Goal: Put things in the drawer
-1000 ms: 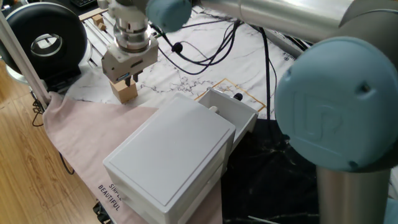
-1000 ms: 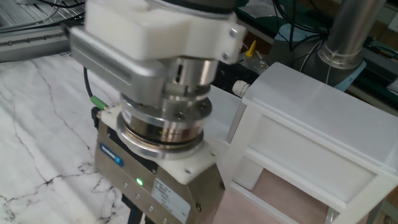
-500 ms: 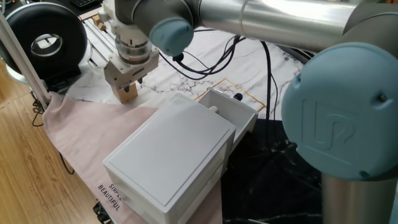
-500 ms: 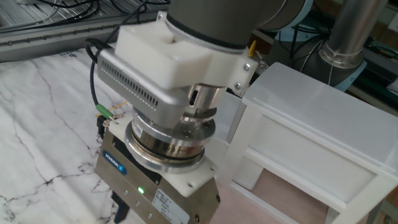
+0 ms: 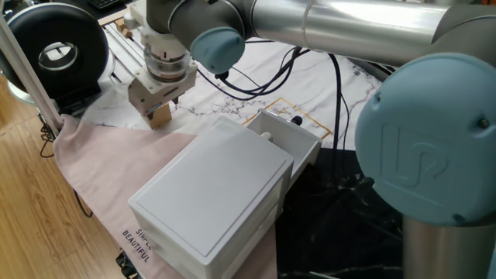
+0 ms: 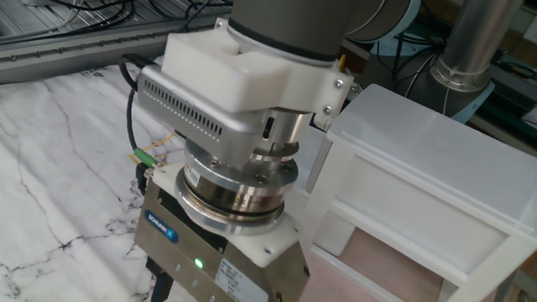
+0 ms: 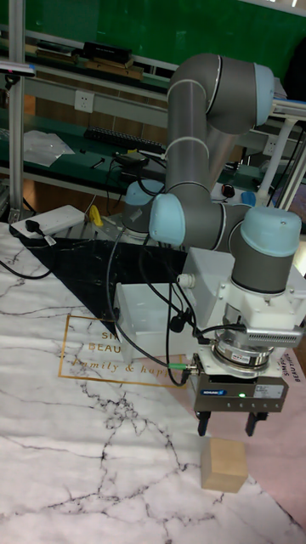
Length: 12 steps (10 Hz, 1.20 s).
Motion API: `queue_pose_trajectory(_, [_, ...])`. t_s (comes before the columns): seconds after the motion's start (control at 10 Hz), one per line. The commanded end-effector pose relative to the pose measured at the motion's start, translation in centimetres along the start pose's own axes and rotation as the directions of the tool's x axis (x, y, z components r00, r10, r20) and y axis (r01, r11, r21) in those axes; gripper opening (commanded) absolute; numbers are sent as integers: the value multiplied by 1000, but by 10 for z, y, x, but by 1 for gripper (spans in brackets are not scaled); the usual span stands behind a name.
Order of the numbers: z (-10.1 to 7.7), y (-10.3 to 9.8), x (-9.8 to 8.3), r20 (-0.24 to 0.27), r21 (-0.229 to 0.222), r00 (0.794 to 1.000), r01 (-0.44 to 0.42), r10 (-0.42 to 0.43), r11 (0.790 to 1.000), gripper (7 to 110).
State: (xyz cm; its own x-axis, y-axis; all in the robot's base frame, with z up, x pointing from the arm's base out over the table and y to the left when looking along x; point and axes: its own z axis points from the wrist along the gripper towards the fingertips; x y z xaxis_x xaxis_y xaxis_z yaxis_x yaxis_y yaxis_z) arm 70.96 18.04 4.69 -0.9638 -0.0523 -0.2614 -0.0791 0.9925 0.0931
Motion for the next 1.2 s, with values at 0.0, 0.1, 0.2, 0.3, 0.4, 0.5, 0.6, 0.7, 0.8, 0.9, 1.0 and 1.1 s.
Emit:
queue_pose_trajectory(0.0, [4,10,-25,47,-19,999,-6,7,1000,88])
queue_pose_trajectory(0.1, [4,-11,-31,47,67,998,33,-36,997,88])
queue_pose_trajectory(0.2, [5,-25,-36,44,113,998,48,-54,992,88])
queue_pose_trajectory(0.3, [5,-29,-40,43,119,997,52,-57,992,88])
queue_pose_trajectory(0.4, [5,-29,-41,45,121,998,37,-43,992,88])
queue_pose_trajectory(0.5, [5,-23,-41,44,106,999,3,-8,994,88])
queue_pose_trajectory(0.6, [7,-23,-43,45,111,999,-9,4,994,88])
queue_pose_trajectory(0.7, [8,-26,-44,42,120,999,-13,8,993,88])
queue_pose_trajectory(0.8, [9,-26,-43,35,122,999,-26,22,992,88])
queue_pose_trajectory(0.9, [9,-25,-42,34,119,999,-46,43,992,88])
queue_pose_trajectory(1.0, [12,-20,-41,33,104,997,-75,72,992,88])
queue_pose_trajectory(1.1, [13,-11,-40,26,84,995,-100,98,991,88])
